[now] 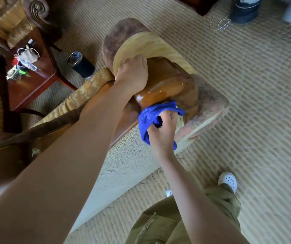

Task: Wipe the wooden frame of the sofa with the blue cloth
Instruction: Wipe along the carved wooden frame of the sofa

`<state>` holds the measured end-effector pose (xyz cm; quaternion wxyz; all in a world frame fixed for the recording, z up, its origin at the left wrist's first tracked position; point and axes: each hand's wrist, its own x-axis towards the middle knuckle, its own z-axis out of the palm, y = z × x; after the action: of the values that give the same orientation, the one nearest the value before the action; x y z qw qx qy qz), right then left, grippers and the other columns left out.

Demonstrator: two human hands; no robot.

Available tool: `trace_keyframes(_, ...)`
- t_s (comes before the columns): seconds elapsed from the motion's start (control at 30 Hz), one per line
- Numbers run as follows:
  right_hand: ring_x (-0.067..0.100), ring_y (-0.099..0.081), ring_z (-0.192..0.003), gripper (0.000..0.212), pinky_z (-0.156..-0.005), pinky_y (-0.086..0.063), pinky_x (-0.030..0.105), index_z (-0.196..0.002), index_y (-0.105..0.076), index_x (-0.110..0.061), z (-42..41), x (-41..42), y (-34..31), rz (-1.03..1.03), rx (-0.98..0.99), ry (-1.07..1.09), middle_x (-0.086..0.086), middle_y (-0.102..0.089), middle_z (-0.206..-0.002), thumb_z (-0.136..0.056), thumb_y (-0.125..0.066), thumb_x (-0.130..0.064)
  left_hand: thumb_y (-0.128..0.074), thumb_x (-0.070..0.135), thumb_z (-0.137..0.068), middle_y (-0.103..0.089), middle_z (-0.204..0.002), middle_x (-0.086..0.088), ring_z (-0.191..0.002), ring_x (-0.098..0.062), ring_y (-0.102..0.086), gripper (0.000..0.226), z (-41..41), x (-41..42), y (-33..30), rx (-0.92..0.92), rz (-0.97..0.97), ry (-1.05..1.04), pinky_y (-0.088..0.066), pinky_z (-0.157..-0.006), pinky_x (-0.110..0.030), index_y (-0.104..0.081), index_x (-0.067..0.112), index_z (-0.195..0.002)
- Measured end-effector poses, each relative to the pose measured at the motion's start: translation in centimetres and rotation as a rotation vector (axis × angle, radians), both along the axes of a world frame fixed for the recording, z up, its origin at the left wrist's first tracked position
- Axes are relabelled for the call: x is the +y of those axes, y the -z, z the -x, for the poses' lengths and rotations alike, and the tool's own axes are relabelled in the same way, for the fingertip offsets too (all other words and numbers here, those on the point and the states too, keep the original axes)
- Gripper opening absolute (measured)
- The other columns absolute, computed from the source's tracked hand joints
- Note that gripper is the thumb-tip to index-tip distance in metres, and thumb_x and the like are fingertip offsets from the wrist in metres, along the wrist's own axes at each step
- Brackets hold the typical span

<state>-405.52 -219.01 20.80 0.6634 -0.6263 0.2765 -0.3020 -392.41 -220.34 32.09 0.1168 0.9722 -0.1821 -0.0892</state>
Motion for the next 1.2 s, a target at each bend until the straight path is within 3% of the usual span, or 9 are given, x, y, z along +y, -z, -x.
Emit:
trace_keyframes(0.07, 0.013, -0.034, -0.068, 0.039, -0.064, -0.031, 0.022, -0.061, -0.029, -0.022, 0.0, -0.2, -0.7, -0.12, 0.028, -0.001, -0.002, -0.033, -0.081, -0.066, -0.042, 0.015, -0.02, 0.03, -0.104, -0.052, -0.126, -0.016, -0.114, -0.033, -0.049, 0.042, 0.0, 0.0, -0.1, -0.003, 0.003, -0.003, -0.036, -0.087, -0.036, -0.047, 0.012, -0.13)
trace_keyframes(0.17, 0.01, -0.033, -0.066, 0.032, -0.064, -0.031, 0.021, -0.062, -0.032, -0.015, -0.3, -0.9, -0.6, -0.223, 0.016, 0.047, 0.001, -0.035, -0.076, -0.068, -0.043, 0.014, -0.02, 0.031, -0.104, -0.052, -0.126, -0.016, -0.114, -0.033, -0.05, 0.043, -0.1, 0.1, -0.2, -0.001, -0.005, -0.005, -0.036, -0.084, -0.035, -0.046, 0.011, -0.131)
trace_keyframes(0.3, 0.015, -0.035, -0.071, 0.02, -0.068, -0.033, 0.028, -0.068, -0.039, -0.019, -1.3, -3.2, 0.9, -0.394, -0.01, 0.167, 0.003, -0.038, -0.077, -0.076, -0.046, -0.002, -0.019, 0.03, -0.104, -0.053, -0.122, -0.016, -0.109, -0.032, -0.052, 0.042, 0.0, -0.1, 0.0, -0.005, -0.016, 0.002, -0.038, -0.08, -0.034, -0.047, 0.011, -0.129)
trace_keyframes(0.47, 0.013, -0.03, -0.071, 0.02, -0.069, -0.031, 0.016, -0.071, -0.038, -0.014, -0.4, 0.8, 0.0, -0.006, -0.028, 0.187, -0.005, -0.033, -0.077, -0.073, -0.043, 0.005, -0.018, 0.033, -0.104, -0.052, -0.124, -0.014, -0.111, -0.032, -0.051, 0.044, 0.0, -0.3, 0.2, -0.033, -0.023, 0.0, -0.04, -0.083, -0.037, -0.046, 0.012, -0.131)
trace_keyframes(0.53, 0.016, -0.032, -0.071, 0.019, -0.067, -0.034, 0.02, -0.071, -0.042, -0.011, 0.1, 2.3, 0.0, 0.052, -0.022, 0.092, -0.008, -0.033, -0.081, -0.07, -0.046, 0.007, -0.019, 0.032, -0.104, -0.052, -0.126, -0.014, -0.114, -0.031, -0.05, 0.043, 0.0, -0.3, 0.3, -0.051, -0.029, 0.009, -0.037, -0.082, -0.035, -0.045, 0.012, -0.132)
trace_keyframes(0.67, 0.019, -0.037, -0.072, 0.014, -0.067, -0.038, 0.032, -0.071, -0.038, -0.001, -0.2, 0.9, 0.0, -0.196, 0.004, -0.031, 0.001, -0.036, -0.085, -0.067, -0.046, 0.009, -0.02, 0.031, -0.104, -0.052, -0.127, -0.015, -0.117, -0.031, -0.049, 0.042, -0.3, -0.1, 0.2, -0.055, -0.023, 0.013, -0.033, -0.082, -0.033, -0.045, 0.012, -0.132)
trace_keyframes(0.83, 0.015, -0.027, -0.063, 0.018, -0.055, -0.028, 0.025, -0.064, -0.029, -0.02, -0.5, 0.2, -1.3, -0.534, 0.022, -0.012, 0.004, -0.033, -0.087, -0.06, -0.038, -0.005, -0.02, 0.031, -0.104, -0.051, -0.128, -0.014, -0.117, -0.032, -0.047, 0.042, 0.0, -0.1, 0.2, -0.038, -0.018, 0.0, -0.035, -0.085, -0.034, -0.044, 0.013, -0.133)
trace_keyframes(1.03, 0.023, -0.039, -0.075, 0.013, -0.073, -0.037, 0.034, -0.069, -0.036, -0.017, -0.4, 3.1, -2.1, -0.476, 0.014, 0.031, 0.007, -0.046, -0.088, -0.064, -0.044, -0.009, -0.02, 0.031, -0.104, -0.05, -0.128, -0.014, -0.117, -0.033, -0.048, 0.043, 0.2, -0.3, 0.1, -0.027, 0.004, -0.02, -0.041, -0.093, -0.041, -0.043, 0.013, -0.135)
trace_keyframes(1.2, 0.017, -0.039, -0.069, 0.018, -0.065, -0.039, 0.031, -0.069, -0.039, -0.016, -0.5, 1.6, -2.4, -0.555, 0.0, 0.112, 0.006, -0.048, -0.082, -0.065, -0.043, 0.001, -0.02, 0.032, -0.104, -0.051, -0.128, -0.015, -0.116, -0.034, -0.048, 0.043, 0.3, 0.0, -0.1, -0.022, -0.004, -0.026, -0.041, -0.091, -0.042, -0.043, 0.013, -0.134)
